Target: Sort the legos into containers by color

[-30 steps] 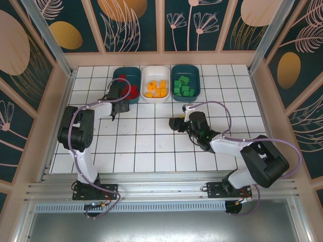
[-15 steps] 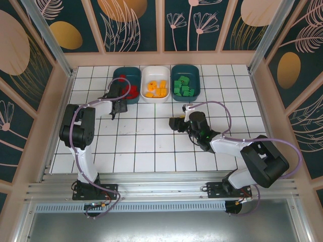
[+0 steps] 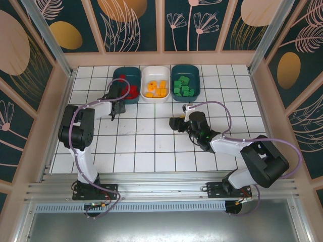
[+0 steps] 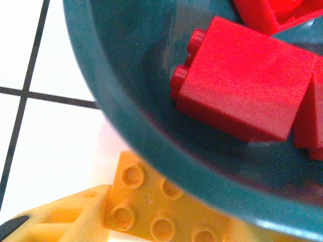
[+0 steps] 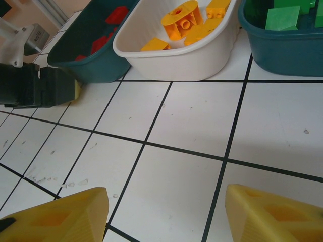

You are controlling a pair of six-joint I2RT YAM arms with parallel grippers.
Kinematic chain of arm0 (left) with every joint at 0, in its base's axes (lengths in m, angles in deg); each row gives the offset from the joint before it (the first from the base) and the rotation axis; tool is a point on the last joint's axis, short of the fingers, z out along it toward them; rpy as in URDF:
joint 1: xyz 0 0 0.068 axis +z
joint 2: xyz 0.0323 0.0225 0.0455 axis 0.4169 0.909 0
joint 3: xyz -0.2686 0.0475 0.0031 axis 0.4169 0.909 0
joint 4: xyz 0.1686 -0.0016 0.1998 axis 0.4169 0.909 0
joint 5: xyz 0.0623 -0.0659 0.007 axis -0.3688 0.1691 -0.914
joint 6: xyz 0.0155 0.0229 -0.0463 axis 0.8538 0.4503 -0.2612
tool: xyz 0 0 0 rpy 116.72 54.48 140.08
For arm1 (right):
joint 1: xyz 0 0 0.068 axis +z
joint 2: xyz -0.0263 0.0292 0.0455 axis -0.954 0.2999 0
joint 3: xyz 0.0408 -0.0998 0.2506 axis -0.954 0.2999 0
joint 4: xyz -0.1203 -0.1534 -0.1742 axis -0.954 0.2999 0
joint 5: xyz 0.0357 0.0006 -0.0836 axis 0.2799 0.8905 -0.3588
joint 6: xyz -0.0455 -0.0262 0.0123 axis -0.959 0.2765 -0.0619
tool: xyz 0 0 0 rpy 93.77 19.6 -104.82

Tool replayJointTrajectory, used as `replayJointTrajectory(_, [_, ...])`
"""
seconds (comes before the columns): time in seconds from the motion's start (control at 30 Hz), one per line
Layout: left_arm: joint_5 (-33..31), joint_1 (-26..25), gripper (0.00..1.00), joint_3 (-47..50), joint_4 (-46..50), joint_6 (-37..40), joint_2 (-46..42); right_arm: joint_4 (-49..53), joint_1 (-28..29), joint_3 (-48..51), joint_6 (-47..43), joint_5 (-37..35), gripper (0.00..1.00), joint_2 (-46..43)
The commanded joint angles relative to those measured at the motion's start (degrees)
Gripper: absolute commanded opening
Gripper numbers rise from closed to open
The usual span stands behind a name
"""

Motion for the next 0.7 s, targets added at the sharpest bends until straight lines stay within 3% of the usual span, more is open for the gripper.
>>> replayJointTrajectory(0.0, [0.9, 0.3, 0.46, 2.5, 1.7, -1.8, -1.9, -1.0, 0.6, -1.4, -0.8, -1.5, 0.63, 0.6])
replayJointTrajectory(0.2, [4.0, -0.6, 0.40, 6.2, 1.2, -4.5, -5.9, -1.1, 0.7, -1.4, -0.8, -1.5, 0.63, 0.8])
replayJointTrajectory(0.37, [2.9, -7.1, 0.40, 6.1, 4.5, -5.5, -11.9, -1.5, 0.7, -1.3, -0.5, -2.6, 0.63, 1.1])
replayJointTrajectory(0.47, [7.3, -10.1, 0.39, 3.7, 3.9, -7.3, -15.2, -0.6, 0.9, -1.4, 0.8, -5.3, 0.61, 0.9])
replayJointTrajectory(0.57, [11.4, -12.7, 0.39, -0.6, 1.4, -8.7, -14.1, 0.5, 0.6, -1.0, 2.0, -8.9, 0.61, 0.2])
replayJointTrajectory(0.67, [13.1, -14.4, 0.38, -8.8, 0.7, -8.8, -7.4, -0.1, 0.4, -0.1, 2.8, -11.1, 0.61, -0.3])
